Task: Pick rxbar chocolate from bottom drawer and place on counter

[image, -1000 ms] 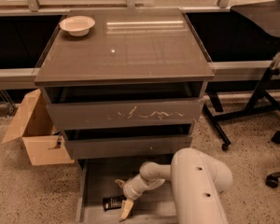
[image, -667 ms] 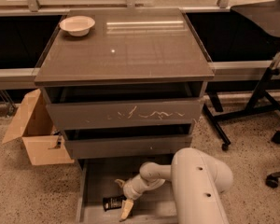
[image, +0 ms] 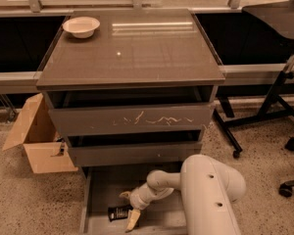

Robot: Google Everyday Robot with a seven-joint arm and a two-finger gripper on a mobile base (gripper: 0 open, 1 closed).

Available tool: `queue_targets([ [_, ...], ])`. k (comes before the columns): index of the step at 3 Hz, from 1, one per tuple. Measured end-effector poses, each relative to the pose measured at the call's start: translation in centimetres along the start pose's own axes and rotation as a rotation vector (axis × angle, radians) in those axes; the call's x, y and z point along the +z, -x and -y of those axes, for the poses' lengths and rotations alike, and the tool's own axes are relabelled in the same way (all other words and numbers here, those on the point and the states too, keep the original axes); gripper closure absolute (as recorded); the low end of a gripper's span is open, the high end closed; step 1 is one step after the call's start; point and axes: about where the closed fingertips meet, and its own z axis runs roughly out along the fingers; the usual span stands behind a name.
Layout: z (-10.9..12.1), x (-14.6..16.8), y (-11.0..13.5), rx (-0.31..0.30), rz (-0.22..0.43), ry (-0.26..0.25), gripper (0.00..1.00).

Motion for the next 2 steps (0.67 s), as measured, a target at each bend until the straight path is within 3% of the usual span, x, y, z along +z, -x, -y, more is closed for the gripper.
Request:
queue_targets([
  [1,-0.09,-0.37,0.38,0.000,0.000,0.000,0.02],
  [2,-0.07,-0.67,0.58,-0.002,0.004,-0.002,0.00],
])
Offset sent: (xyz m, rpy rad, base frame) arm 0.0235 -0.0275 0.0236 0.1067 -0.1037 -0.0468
